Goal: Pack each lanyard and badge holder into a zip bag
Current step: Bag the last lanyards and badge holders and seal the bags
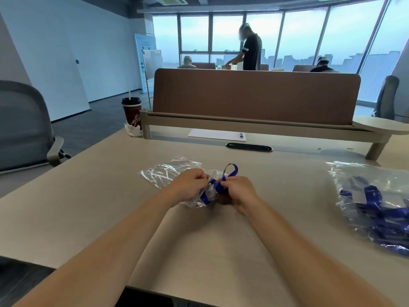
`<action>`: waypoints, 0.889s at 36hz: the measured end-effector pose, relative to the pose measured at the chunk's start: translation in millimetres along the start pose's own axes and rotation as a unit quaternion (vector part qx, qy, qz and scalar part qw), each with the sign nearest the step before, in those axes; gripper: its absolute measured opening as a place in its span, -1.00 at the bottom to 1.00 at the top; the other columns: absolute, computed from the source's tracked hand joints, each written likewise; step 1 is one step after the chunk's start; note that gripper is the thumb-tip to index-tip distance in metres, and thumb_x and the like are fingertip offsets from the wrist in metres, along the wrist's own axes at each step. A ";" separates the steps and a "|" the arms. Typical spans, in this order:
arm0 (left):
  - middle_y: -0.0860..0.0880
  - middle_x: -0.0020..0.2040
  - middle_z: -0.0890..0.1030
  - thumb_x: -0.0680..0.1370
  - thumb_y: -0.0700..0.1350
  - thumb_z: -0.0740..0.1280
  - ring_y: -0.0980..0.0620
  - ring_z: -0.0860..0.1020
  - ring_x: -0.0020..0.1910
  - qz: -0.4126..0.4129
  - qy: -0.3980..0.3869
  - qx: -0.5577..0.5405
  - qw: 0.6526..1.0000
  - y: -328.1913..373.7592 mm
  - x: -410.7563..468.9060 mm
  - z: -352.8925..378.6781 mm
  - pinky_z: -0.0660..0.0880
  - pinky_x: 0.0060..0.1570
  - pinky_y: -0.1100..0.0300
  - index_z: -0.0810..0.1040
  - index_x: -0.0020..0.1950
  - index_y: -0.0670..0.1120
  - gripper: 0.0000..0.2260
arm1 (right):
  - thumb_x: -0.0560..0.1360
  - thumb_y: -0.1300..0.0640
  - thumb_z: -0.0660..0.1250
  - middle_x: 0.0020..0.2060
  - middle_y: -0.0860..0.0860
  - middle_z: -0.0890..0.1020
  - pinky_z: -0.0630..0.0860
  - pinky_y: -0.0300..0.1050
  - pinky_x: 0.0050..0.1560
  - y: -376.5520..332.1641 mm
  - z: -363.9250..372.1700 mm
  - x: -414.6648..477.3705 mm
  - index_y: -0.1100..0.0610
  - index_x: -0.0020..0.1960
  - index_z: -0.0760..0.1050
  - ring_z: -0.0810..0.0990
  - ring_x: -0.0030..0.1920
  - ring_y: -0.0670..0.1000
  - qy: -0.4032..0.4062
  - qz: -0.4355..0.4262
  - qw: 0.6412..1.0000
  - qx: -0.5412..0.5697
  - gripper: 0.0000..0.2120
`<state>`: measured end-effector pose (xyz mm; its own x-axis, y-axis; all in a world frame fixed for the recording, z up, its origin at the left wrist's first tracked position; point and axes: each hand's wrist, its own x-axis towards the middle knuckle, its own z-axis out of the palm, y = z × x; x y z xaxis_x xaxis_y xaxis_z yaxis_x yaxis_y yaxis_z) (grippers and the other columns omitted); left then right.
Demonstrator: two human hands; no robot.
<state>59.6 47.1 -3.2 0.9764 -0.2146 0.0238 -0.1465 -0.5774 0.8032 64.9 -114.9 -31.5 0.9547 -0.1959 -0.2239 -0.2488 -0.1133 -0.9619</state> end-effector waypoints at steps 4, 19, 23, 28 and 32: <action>-0.08 0.01 0.64 0.56 -0.18 0.25 -0.10 0.58 0.08 0.011 -0.006 0.023 1.000 6.8 -2.6 -0.9 0.51 0.11 -0.02 0.47 -0.23 -0.09 -0.83 | 0.47 0.33 0.39 -0.12 0.10 0.70 0.59 0.16 0.17 -5.7 -1.0 -6.1 0.08 -0.22 0.64 0.68 0.01 0.15 0.016 -0.017 1.000 0.006 -0.81; -0.08 0.15 0.63 0.60 -0.09 0.22 -0.11 0.55 0.16 0.012 -0.021 0.052 0.998 21.9 -11.3 -8.8 0.52 0.22 -0.10 0.50 -0.14 -0.03 -0.85 | 0.47 0.38 0.37 -0.18 0.03 0.68 0.65 0.05 0.07 -16.0 -5.8 -1.7 0.11 -0.19 0.61 0.70 -0.09 0.08 0.061 -0.058 0.995 -0.049 -0.80; -0.10 0.10 0.63 0.60 -0.09 0.23 -0.11 0.55 0.14 0.023 -0.005 0.072 0.997 24.8 -13.1 -12.2 0.51 0.17 -0.02 0.52 -0.08 -0.13 -0.85 | 0.47 0.36 0.35 -0.15 0.01 0.68 0.65 0.00 0.06 -17.8 -10.2 -0.5 0.09 -0.14 0.63 0.68 -0.10 0.04 0.068 -0.086 0.990 -0.086 -0.81; -0.04 -0.04 0.60 0.61 -0.15 0.22 -0.01 0.51 -0.10 0.035 0.019 0.126 0.991 26.5 -12.7 -17.5 0.44 -0.13 0.20 0.49 -0.09 -0.08 -0.90 | 0.48 0.33 0.34 -0.11 0.07 0.69 0.67 0.04 -0.01 -23.2 -14.1 4.2 0.06 -0.13 0.61 0.70 -0.13 0.09 0.085 -0.115 0.980 -0.140 -0.81; 0.02 -0.16 0.52 0.62 -0.13 0.23 0.06 0.45 -0.18 0.045 0.017 0.155 0.987 35.6 -14.8 -21.8 0.35 -0.25 0.25 0.48 -0.05 -0.07 -0.92 | 0.49 0.32 0.31 -0.10 0.10 0.69 0.65 0.09 0.02 -32.9 -17.6 4.9 0.07 -0.15 0.60 0.69 -0.12 0.13 0.112 -0.135 0.966 -0.189 -0.82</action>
<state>43.3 46.9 38.1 0.9610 -0.2530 0.1115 -0.2699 -0.7714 0.5763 75.0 -129.3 1.8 0.9443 -0.3106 0.1086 -0.0771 -0.5296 -0.8448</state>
